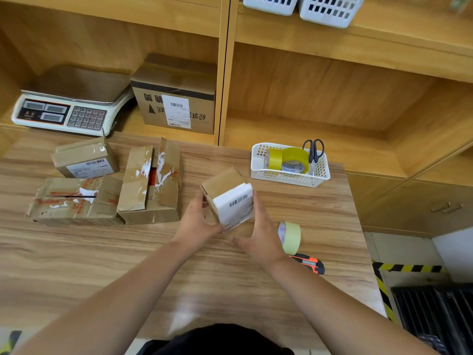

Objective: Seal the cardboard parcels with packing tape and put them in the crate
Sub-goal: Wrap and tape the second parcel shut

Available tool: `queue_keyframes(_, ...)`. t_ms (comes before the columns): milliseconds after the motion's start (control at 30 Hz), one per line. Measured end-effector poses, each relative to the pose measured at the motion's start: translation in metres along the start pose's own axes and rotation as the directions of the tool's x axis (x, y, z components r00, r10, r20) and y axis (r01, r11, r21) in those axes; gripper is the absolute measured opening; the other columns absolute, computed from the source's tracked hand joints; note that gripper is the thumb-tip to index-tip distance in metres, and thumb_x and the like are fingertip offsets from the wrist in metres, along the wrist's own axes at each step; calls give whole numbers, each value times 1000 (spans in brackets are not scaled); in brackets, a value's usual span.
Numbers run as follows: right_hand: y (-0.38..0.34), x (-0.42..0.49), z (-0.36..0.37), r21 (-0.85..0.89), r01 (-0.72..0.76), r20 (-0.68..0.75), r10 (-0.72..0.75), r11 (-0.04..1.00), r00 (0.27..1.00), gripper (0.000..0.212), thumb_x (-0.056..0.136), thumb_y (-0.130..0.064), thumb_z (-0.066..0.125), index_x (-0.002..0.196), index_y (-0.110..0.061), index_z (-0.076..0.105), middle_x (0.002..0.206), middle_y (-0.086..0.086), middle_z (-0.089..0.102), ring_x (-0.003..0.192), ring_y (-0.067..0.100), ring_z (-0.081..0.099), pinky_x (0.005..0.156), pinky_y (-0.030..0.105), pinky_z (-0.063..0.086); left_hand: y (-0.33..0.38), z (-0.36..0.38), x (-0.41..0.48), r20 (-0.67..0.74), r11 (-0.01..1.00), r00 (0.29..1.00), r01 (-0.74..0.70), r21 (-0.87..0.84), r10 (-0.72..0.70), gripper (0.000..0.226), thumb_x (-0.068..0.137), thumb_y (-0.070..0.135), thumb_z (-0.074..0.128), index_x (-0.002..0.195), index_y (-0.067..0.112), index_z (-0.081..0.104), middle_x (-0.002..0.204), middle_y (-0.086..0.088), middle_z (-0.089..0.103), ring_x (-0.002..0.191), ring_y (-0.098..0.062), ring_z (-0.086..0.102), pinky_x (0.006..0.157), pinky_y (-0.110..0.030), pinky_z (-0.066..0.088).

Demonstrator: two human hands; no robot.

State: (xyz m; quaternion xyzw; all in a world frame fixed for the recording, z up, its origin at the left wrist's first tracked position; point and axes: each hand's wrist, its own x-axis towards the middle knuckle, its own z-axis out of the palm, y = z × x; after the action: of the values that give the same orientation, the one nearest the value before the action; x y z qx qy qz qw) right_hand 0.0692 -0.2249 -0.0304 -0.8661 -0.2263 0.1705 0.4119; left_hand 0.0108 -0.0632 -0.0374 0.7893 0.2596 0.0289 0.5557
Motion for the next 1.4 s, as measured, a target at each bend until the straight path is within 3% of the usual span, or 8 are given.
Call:
queue_keyframes(200,25,-4,18,193,-199,107,181,961,978,84,67,-21,75,137,-31,31,132,-21,48,123,-6,42,108,29,36,-5,4,8,-21,954,996,-76,290,86,101,66,30,81,148,19,23,130,-2,40,125,-18,36,106,-33,33)
queue_keyframes(267,31,-5,19,302,-283,132,254,910,958,74,72,-8,74,129,-32,34,124,-23,46,122,-3,41,102,17,39,-3,7,9,6,902,995,-93,422,100,100,67,45,76,149,25,23,129,0,37,126,-20,33,109,-37,28)
queue_keyframes(333,34,-6,16,386,-352,131,327,853,936,78,78,2,70,140,-18,27,119,-19,45,119,-1,41,86,4,39,-4,11,10,41,837,995,-94,538,85,99,66,57,73,148,30,24,131,0,35,126,-22,29,114,-40,20)
queue_keyframes(433,42,-4,10,405,-409,125,394,818,911,97,77,-14,75,150,-7,11,140,1,40,129,6,36,103,15,33,-8,20,11,107,756,992,-119,643,66,95,67,52,72,147,36,24,136,0,30,127,-24,24,116,-41,11)
queue_keyframes(733,40,16,8,188,-366,112,351,911,930,64,90,-26,61,147,-18,32,142,-1,42,131,14,38,111,33,32,-14,39,18,239,860,971,-137,491,18,95,66,46,77,146,24,31,144,1,25,134,-19,12,113,-31,15)
queue_keyframes(967,46,29,20,204,-444,136,424,872,895,22,91,-23,59,111,-23,50,99,-10,59,97,14,57,80,24,41,-30,29,21,63,938,989,103,330,-131,76,90,27,62,149,7,20,151,-13,22,139,-28,19,111,-31,16)
queue_keyframes(1167,43,32,18,187,-462,147,441,867,885,30,91,-26,60,118,-18,53,98,-8,60,95,14,58,80,24,43,-30,33,23,70,968,979,174,181,-189,70,90,18,63,146,6,25,145,-15,33,134,-25,31,106,-26,25)
queue_keyframes(1400,48,20,-8,50,-296,79,292,954,953,38,93,-26,58,129,-17,51,114,-7,57,101,7,53,91,24,43,-18,33,22,12,928,994,97,361,-108,68,87,24,63,145,11,30,144,-7,34,134,-24,30,109,-31,25)
